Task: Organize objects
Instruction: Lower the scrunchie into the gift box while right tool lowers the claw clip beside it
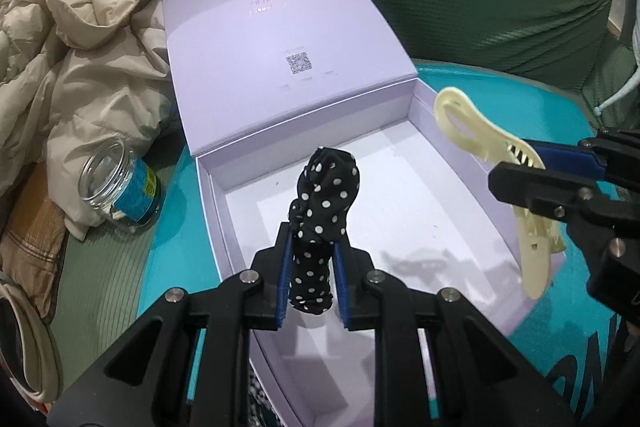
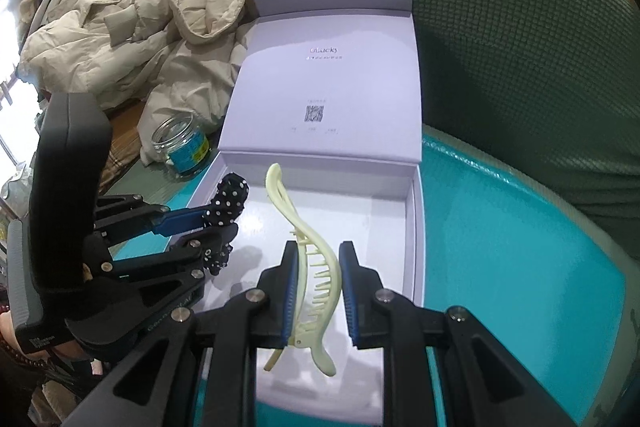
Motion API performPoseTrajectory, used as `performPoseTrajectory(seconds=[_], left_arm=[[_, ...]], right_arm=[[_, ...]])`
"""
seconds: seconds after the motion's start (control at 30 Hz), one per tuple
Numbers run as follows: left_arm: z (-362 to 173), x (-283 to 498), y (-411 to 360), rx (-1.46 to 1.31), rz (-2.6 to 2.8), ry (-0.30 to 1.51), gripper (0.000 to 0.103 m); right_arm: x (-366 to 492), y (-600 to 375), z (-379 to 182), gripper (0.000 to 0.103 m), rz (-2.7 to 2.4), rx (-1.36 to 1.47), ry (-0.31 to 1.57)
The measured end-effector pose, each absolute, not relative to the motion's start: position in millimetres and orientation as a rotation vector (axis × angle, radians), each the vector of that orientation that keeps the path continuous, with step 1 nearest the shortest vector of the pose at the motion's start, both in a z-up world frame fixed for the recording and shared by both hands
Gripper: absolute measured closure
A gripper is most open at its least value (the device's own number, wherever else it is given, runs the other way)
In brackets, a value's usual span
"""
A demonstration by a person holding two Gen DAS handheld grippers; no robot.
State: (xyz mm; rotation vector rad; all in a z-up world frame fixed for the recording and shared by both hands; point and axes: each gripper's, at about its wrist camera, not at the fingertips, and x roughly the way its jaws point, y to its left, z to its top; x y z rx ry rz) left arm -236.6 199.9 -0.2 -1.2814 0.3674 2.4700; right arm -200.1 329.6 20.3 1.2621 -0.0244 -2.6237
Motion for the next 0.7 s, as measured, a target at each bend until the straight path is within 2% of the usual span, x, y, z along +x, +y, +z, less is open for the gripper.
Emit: performPoseTrajectory(seconds=[0.2, 0.53, 0.7], left_arm=[[-13, -266, 195, -1.323, 2.484, 0.323, 0.085], [-37, -294, 197, -1.339, 2.507, 0.377, 0.085], [-44, -300, 197, -1.373, 2.478, 0.345, 0.085]], right_arm=[[-227, 331, 14, 0.084, -2.629, 1.248, -0.083], [-264, 330, -12, 0.084, -2.632, 1.264, -0.134], [-274, 331, -28, 0.084, -2.617, 1.306, -0.160]])
